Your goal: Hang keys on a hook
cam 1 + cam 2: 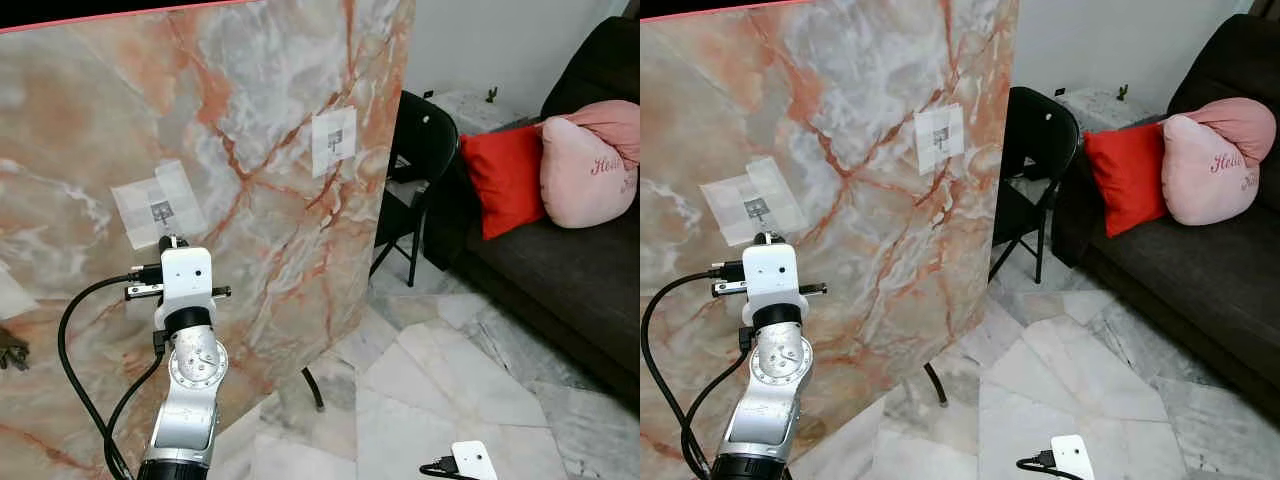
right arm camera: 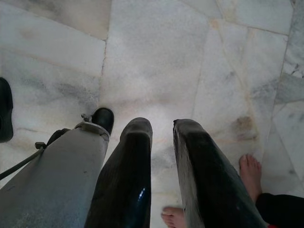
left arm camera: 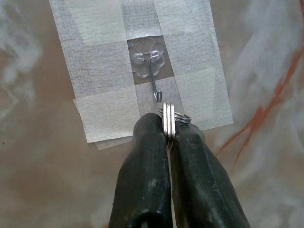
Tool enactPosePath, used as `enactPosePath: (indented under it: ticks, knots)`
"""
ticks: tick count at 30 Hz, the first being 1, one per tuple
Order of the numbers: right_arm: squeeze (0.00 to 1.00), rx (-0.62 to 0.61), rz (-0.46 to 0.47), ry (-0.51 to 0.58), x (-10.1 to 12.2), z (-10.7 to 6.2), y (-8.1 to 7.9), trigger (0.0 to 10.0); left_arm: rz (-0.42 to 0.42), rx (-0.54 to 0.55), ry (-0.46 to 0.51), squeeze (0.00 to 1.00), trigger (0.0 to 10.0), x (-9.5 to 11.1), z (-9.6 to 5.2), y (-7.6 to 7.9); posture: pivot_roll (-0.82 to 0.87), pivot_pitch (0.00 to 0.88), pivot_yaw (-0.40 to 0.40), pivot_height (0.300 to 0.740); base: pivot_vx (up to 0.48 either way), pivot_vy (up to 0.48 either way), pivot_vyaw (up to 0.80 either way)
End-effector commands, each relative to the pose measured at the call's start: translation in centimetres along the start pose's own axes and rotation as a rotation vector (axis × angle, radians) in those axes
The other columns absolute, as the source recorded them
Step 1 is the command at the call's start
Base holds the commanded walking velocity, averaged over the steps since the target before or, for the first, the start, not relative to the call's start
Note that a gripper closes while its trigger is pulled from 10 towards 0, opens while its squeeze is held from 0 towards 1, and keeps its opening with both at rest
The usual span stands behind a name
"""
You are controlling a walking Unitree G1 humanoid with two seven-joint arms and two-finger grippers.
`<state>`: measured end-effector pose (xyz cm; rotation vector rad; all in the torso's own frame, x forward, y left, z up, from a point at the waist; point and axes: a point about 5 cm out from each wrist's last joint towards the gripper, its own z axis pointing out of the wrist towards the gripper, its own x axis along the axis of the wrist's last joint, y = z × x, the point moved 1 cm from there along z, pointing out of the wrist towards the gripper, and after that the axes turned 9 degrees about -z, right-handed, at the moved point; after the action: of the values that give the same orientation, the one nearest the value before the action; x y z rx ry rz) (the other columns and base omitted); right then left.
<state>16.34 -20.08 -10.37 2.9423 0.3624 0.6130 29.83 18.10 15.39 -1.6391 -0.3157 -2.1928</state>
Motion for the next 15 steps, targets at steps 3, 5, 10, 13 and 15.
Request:
enactPosePath:
  ticks: [3, 5, 10, 13, 15]
  knots:
    - [0.00, -0.009, 0.012, 0.015, 0.4, 0.0, 0.3, 10.0, -0.001, 0.021, -0.024, 0.00, 10.0, -0.3, 0.2, -0.5, 0.10, 0.000, -0.077, 0.740, 0.000, 0.000, 0.00]
    - [0.00, -0.010, 0.013, 0.015, 0.4, 0.0, 0.3, 10.0, -0.011, 0.014, 0.012, 0.00, 10.0, 0.4, 0.1, -0.3, 0.10, 0.000, -0.077, 0.740, 0.000, 0.000, 0.00]
    - [0.00, -0.010, 0.013, 0.015, 0.3, 0.0, 0.3, 10.0, -0.018, 0.034, 0.040, 0.00, 10.0, 0.9, -0.1, -0.7, 0.10, 0.000, -0.077, 0.740, 0.000, 0.000, 0.00]
    - [0.00, -0.010, 0.012, 0.014, 0.3, 0.0, 0.3, 10.0, -0.005, 0.062, 0.051, 0.00, 10.0, 1.1, -0.4, -1.7, 0.10, 0.000, -0.077, 0.740, 0.000, 0.000, 0.00]
    - [0.00, -0.010, 0.012, 0.014, 0.3, 0.0, 0.3, 10.0, -0.005, 0.070, 0.056, 0.00, 10.0, 1.2, -0.5, -1.9, 0.10, 0.000, -0.077, 0.740, 0.000, 0.000, 0.00]
